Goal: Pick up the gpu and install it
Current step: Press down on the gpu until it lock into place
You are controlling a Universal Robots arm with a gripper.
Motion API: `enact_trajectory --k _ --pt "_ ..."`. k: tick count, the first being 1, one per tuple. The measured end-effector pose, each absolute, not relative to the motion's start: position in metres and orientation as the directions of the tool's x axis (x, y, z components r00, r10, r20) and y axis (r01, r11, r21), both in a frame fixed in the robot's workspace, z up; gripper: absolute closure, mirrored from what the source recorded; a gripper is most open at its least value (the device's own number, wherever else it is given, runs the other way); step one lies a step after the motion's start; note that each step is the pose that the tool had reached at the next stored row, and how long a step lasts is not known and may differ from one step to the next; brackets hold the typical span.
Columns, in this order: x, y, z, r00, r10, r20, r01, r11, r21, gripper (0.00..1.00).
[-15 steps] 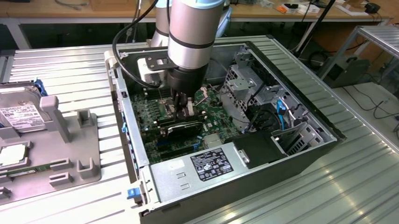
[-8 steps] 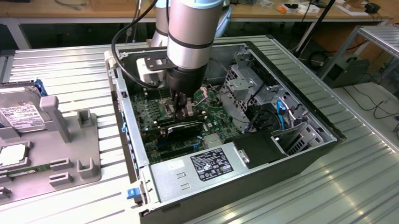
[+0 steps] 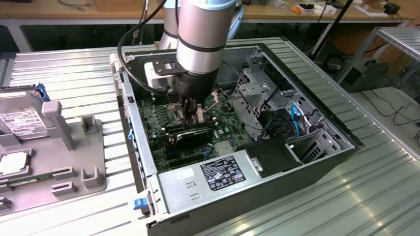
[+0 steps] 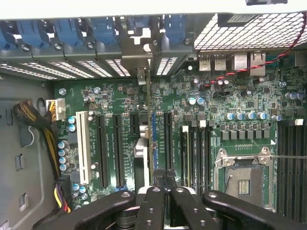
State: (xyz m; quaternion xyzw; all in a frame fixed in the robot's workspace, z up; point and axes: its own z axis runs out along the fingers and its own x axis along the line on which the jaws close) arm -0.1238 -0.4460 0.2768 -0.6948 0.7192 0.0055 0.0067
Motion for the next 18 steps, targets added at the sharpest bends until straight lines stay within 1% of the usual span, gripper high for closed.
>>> enact_trajectory --k 12,18 --pt "-0.123 -0.457 0.277 -0.034 -0.999 -0.019 -0.999 0.034 0.000 0.90" --pt "-0.123 -0.462 0.272 -0.034 -0.999 -0.020 -0.999 0.034 0.000 0.90"
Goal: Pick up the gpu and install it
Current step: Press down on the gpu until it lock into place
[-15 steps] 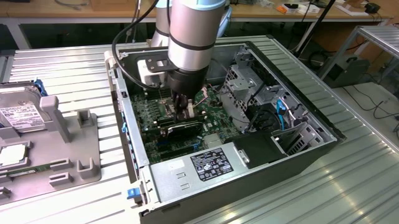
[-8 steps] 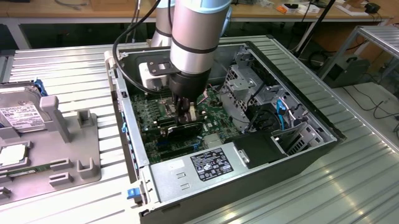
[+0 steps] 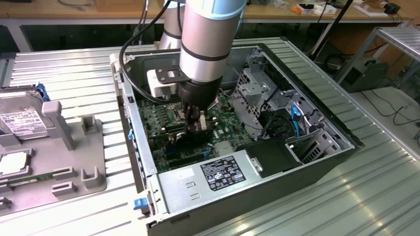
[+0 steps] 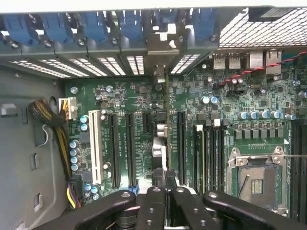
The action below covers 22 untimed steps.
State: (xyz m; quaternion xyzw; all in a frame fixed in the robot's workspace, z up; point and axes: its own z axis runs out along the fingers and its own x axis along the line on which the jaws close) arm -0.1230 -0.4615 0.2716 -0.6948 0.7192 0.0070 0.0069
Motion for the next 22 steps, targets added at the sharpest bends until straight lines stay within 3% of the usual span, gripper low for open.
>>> enact_trajectory --k 22 --pt "-0.144 -0.462 0.286 -0.034 -0.999 -0.021 -0.999 0.034 0.001 0.90"
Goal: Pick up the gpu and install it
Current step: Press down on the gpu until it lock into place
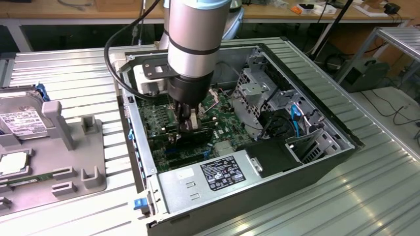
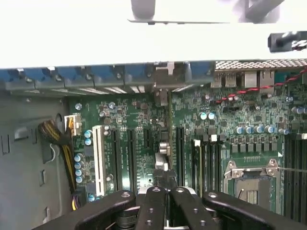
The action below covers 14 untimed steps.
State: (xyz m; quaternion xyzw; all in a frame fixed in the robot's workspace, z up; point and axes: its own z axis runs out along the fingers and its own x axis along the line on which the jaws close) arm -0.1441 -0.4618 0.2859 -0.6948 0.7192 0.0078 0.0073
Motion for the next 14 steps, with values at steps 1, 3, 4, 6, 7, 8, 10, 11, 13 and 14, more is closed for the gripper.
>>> enact_trajectory --k 1,3,4,6,7,8,10,11,13,14 --pt "-0.145 -0.462 0.287 -0.035 -0.999 -0.021 -0.999 0.035 0.001 0.90" --pt "-0.147 -0.462 0.290 -0.035 -0.999 -0.021 -0.999 0.035 0.001 0.90" --pt "-0.148 -0.462 0.292 -0.035 -0.999 -0.021 -0.999 0.035 0.001 0.90" --pt "-0.149 -0.462 0.295 -0.034 -0.999 -0.021 -0.999 0.034 0.001 0.90" --pt "-0.150 -0.462 0.295 -0.035 -0.999 -0.022 -0.999 0.035 0.001 0.90" --pt "-0.151 -0.462 0.295 -0.035 -0.999 -0.021 -0.999 0.035 0.001 0.90" --pt "-0.155 -0.461 0.296 -0.036 -0.999 -0.022 -0.999 0.036 0.001 0.90" --pt "-0.157 -0.461 0.296 -0.036 -0.999 -0.022 -0.999 0.036 0.001 0.90" --pt "-0.161 -0.461 0.296 -0.036 -0.999 -0.023 -0.999 0.036 0.001 0.90" --pt "-0.162 -0.461 0.298 -0.036 -0.999 -0.023 -0.999 0.036 0.002 0.90"
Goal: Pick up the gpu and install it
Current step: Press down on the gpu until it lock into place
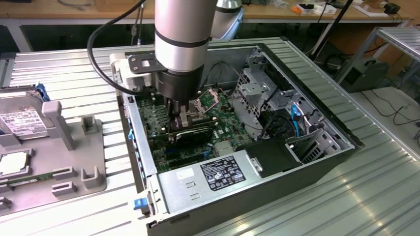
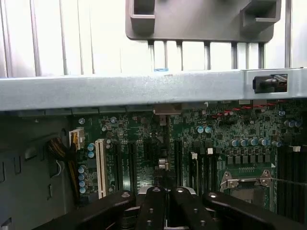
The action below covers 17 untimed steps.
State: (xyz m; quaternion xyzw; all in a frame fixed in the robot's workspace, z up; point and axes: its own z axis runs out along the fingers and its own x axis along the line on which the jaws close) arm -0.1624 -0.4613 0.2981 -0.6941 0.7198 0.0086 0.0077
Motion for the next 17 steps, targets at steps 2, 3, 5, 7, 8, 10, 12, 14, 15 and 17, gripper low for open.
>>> enact_trajectory --k 2,3,5,7,8,10,12,14,15,17 --pt "-0.164 -0.461 0.302 -0.036 -0.999 -0.023 -0.999 0.036 0.001 0.90" --pt "-0.165 -0.461 0.303 -0.036 -0.999 -0.023 -0.999 0.036 0.001 0.90" --pt "-0.167 -0.461 0.304 -0.037 -0.999 -0.023 -0.999 0.037 0.001 0.90" --pt "-0.169 -0.461 0.305 -0.037 -0.999 -0.023 -0.999 0.037 0.002 0.90" --pt "-0.170 -0.461 0.305 -0.038 -0.999 -0.023 -0.999 0.037 0.002 0.90" --pt "-0.174 -0.461 0.305 -0.038 -0.999 -0.023 -0.999 0.038 0.003 0.90" --pt "-0.177 -0.461 0.305 -0.039 -0.999 -0.023 -0.999 0.039 0.005 0.90" --pt "-0.180 -0.460 0.305 -0.040 -0.999 -0.023 -0.999 0.040 0.007 0.90" --pt "-0.181 -0.460 0.305 -0.041 -0.999 -0.023 -0.999 0.041 0.007 0.90" --pt "-0.185 -0.459 0.305 -0.042 -0.999 -0.023 -0.999 0.041 0.010 0.90"
